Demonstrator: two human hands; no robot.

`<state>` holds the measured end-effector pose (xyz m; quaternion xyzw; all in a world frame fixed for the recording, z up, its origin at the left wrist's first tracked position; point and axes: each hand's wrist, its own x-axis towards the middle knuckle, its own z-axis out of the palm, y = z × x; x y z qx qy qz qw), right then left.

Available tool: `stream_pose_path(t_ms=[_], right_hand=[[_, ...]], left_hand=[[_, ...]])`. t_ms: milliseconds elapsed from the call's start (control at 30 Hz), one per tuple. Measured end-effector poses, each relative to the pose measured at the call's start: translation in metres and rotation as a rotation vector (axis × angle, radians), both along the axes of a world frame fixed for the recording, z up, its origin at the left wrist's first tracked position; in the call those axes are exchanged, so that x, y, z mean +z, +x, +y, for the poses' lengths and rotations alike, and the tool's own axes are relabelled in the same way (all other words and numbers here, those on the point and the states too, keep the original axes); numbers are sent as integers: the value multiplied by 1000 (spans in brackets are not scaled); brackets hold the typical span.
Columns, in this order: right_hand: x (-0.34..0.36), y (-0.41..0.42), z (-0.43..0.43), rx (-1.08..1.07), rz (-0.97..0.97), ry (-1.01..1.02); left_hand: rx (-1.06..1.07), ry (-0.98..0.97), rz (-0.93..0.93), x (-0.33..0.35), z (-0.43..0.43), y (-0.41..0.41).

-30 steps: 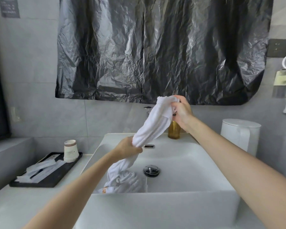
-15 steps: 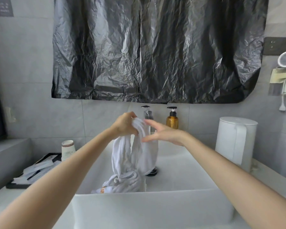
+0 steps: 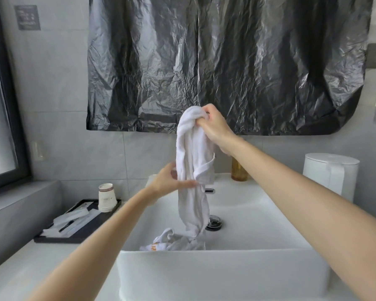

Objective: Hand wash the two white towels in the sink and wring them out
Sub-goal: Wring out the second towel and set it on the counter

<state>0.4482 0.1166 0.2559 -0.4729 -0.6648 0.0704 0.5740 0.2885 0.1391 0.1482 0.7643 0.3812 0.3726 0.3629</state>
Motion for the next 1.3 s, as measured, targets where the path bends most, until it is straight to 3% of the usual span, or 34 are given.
stream_pose_path(t_ms=[233, 333, 600, 767, 933, 1000, 1167, 1300], right_hand=[[16, 8, 2, 38, 141, 60], [4, 24, 3, -24, 177, 35], [-40, 54, 8, -117, 202, -76], [-65, 52, 6, -74, 121, -310], [-89, 31, -5, 101, -63, -699], [-88, 19, -10, 159, -107, -751], [-54, -11, -9, 375, 16, -592], [-26, -31, -1, 271, 15, -439]], left_hand=[[21, -109, -55, -17, 2, 4], [147, -114, -70, -9, 14, -10], [298, 19, -339, 73, 36, -37], [272, 89, -433, 120, 23, -26], [304, 87, -410, 117, 22, -20], [319, 66, -473, 112, 20, -20], [288, 94, -428, 107, 21, -15], [250, 158, -336, 111, 19, -19]])
